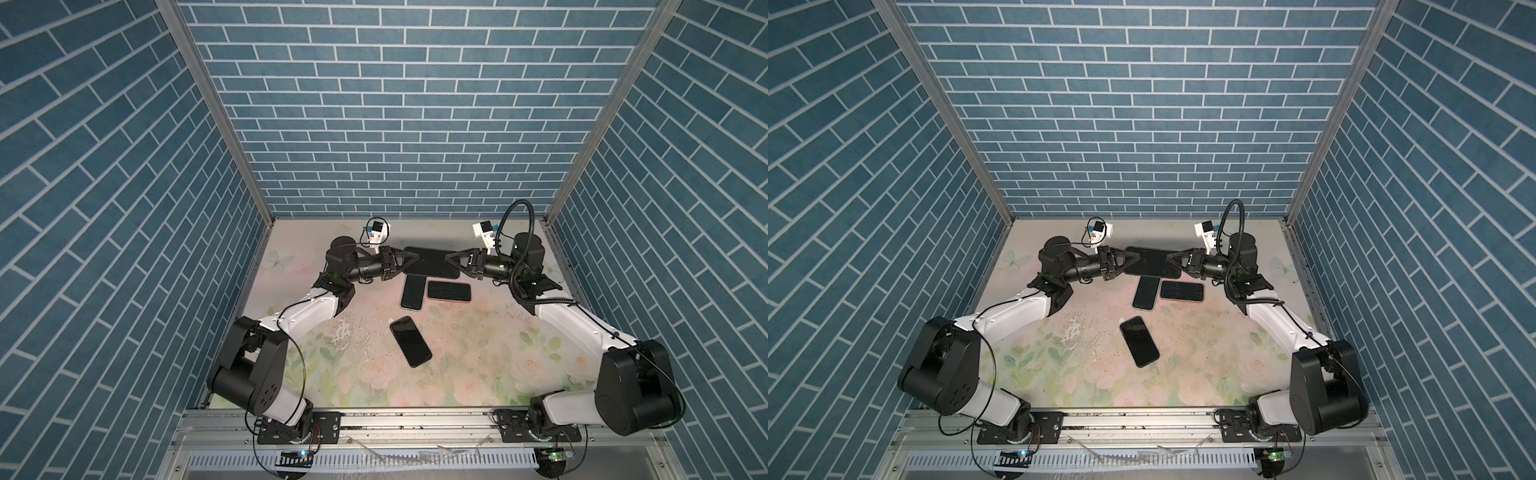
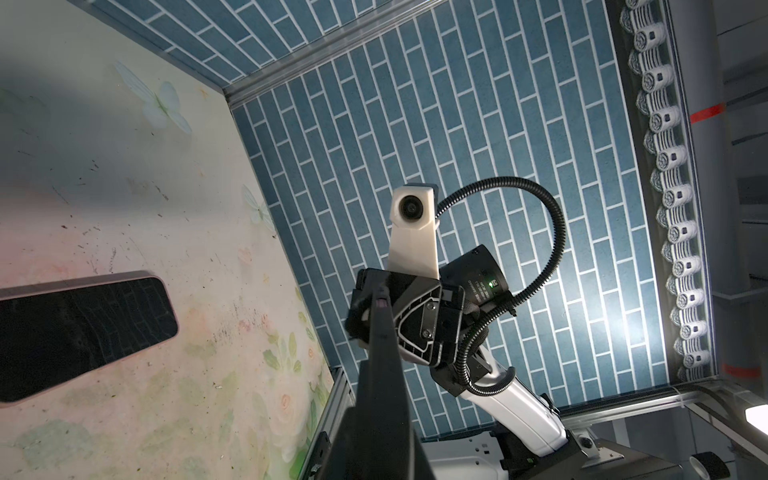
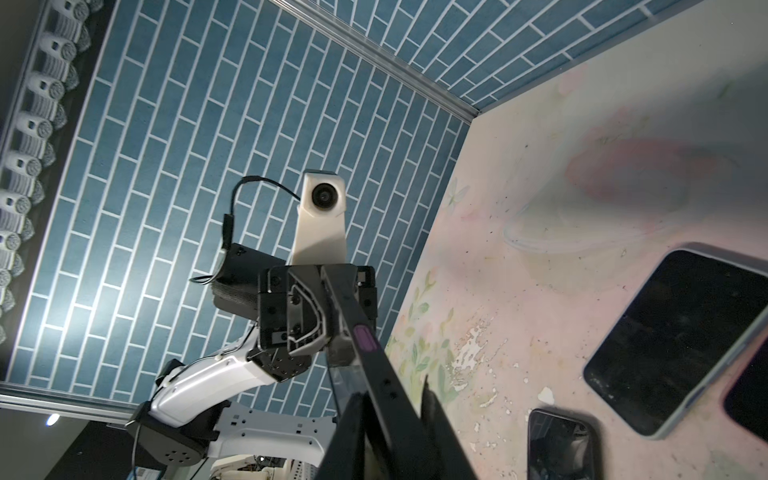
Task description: Put the phone into the phone case
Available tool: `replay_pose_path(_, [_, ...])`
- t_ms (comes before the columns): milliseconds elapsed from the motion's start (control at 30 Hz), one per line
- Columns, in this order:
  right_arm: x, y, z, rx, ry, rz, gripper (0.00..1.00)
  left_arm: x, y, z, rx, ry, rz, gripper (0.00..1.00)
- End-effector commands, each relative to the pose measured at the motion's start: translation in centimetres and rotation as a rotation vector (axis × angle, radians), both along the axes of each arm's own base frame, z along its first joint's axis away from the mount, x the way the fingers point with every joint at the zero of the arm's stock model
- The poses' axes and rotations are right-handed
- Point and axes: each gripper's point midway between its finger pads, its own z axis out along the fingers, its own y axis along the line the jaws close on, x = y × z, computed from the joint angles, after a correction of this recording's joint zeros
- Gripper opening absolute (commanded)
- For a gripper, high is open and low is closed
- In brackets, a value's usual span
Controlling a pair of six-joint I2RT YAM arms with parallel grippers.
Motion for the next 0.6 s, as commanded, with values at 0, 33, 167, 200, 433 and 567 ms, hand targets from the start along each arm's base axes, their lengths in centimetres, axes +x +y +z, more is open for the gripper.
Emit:
replay_pose_path(0, [-1.4,0.4,-0.7,-0.019,-0.019,0.027,0.1,-0.4,-0.5,2.5,-0.053,-0.119,0.0,0.0])
replay_pose_path(33, [-1.3,0.3,-0.8,-0.02,-0.018,0.021,0.07,-0.4,-0.4,2.4,-0.054,-0.119,0.003,0.03])
replay_pose_path(167, [-0.7,-0.2,-1.5,-0.042,0.004,-0.03,0.0,-0.5,-0.1,2.5,-0.049,-0.127,0.021,0.25])
replay_pose_path(200, [-0.6,-0.5,-1.9,-0.051,0.018,-0.045,0.0,-0.6,0.0,2.5,-0.04,-0.13,0.029,0.34])
replay_pose_path(433, [-1.8,-2.7,-4.6,-0.193,0.099,-0.09,0.0,-0.6,3.2,-0.9,0.235,-0.18,0.204,0.75])
replay_pose_path(567, [-3.4,-4.2,-7.5,-0.34,0.147,-0.109,0.0,-0.5,6.8,-2.9,0.452,-0.193,0.353,0.85])
